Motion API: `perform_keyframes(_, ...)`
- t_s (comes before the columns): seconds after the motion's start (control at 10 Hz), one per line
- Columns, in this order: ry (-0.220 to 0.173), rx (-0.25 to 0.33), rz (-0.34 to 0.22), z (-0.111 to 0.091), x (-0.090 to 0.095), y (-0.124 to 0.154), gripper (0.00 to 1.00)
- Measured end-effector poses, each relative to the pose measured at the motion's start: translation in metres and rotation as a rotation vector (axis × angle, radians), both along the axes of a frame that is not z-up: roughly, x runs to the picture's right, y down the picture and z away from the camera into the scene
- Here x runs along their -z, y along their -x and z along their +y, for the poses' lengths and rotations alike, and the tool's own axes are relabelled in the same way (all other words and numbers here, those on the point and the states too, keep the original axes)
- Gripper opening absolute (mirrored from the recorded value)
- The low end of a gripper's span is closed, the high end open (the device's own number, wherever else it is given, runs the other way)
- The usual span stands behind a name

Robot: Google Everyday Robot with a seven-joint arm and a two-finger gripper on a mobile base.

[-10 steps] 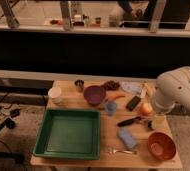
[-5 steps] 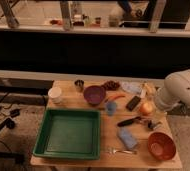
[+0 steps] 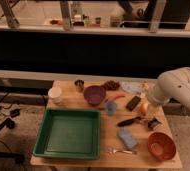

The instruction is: Place pepper in table surface

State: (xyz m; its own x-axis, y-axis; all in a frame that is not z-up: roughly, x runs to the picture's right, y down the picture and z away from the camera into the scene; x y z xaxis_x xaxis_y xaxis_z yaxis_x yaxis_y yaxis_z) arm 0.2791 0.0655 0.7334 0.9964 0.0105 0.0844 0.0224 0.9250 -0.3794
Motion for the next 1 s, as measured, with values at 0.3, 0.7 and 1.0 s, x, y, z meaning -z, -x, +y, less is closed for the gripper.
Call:
perform_keyframes(0.3,-0.011,0.056,-0.044,-0.016,-0.024,0.010,0.80)
perform_keyframes(0.7,-0.007,0.051,-0.050,-0.015,-0.024,0.011,0.80)
perform_keyframes(1.0,-0.013,0.052,-0.048,-0.015,-0.026,0.008,0.80)
